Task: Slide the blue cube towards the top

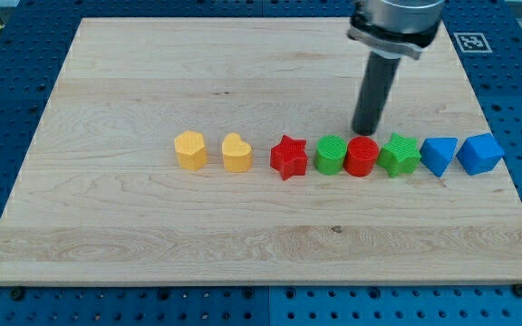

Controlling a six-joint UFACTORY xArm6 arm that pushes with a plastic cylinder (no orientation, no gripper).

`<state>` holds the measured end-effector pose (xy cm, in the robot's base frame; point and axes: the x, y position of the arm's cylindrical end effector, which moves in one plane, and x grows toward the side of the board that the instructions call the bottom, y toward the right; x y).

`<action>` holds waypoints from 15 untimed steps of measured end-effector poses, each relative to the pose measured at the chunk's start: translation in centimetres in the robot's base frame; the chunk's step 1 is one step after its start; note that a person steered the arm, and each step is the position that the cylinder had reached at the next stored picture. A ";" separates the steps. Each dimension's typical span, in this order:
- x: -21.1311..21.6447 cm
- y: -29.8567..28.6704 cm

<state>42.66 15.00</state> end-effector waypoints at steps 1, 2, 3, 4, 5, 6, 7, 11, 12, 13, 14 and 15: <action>-0.4 9.0; -0.3 18.6; 0.7 19.5; 5.5 19.5; 9.2 18.6; 9.0 17.7; 7.5 14.7; 4.7 11.0; 1.5 10.6; -1.2 9.0; -1.1 8.2; 4.7 12.8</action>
<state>47.35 27.76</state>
